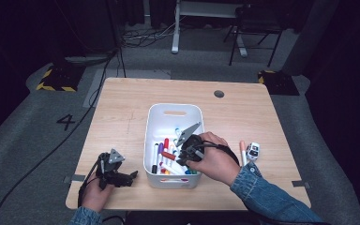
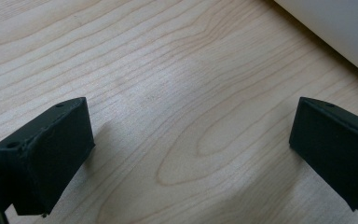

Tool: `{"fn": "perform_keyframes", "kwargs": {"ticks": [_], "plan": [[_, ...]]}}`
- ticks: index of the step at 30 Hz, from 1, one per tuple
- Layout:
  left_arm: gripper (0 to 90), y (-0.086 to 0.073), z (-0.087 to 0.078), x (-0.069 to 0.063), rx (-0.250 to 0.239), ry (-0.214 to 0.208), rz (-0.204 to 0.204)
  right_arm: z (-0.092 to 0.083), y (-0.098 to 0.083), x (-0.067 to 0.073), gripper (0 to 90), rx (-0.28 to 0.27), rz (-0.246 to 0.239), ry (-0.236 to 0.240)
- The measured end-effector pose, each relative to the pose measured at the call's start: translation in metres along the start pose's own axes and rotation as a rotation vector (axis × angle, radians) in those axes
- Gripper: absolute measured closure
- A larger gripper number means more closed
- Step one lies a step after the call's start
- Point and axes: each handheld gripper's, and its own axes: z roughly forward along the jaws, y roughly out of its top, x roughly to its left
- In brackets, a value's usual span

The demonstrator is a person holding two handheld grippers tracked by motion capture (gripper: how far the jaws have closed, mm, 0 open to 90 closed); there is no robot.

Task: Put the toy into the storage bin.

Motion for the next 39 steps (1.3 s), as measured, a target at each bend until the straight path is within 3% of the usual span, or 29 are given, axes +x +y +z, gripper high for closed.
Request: {"fn": "perform_keyframes", "kwargs": {"ticks": [6,8,11,12,14,16,21,39], "plan": [[0.0,0.0,0.0,0.0,0.0,0.0,0.0,0.004,0.0,0.004,76.9,0.025,-0.019,0.011],[0.0,0.0,0.0,0.0,0.0,0.001,0.0,0.006,-0.001,0.005,74.7,0.035,-0.004,0.029],[0.0,0.0,0.0,0.0,0.0,0.0,0.0,0.007,-0.001,0.005,54.8,-0.015,0.011,0.026],[0.0,0.0,0.0,0.0,0.0,0.001,0.001,0.005,-0.001,0.004,52.6,-0.042,0.006,0.02],[0.0,0.0,0.0,0.0,0.0,0.001,0.0,-0.001,-0.001,0.005,51.5,-0.056,0.055,0.018],[0.0,0.0,0.0,0.0,0.0,0.001,0.0,-0.008,-0.002,0.004,50.2,-0.087,0.074,0.015],[0.0,0.0,0.0,0.0,0.0,0.0,0.0,-0.027,-0.007,-0.002,50.0,-0.161,0.094,-0.013],[0.0,0.0,0.0,0.0,0.0,0.0,0.0,-0.079,-0.049,-0.029,50.8,-0.253,0.251,-0.115]]}}
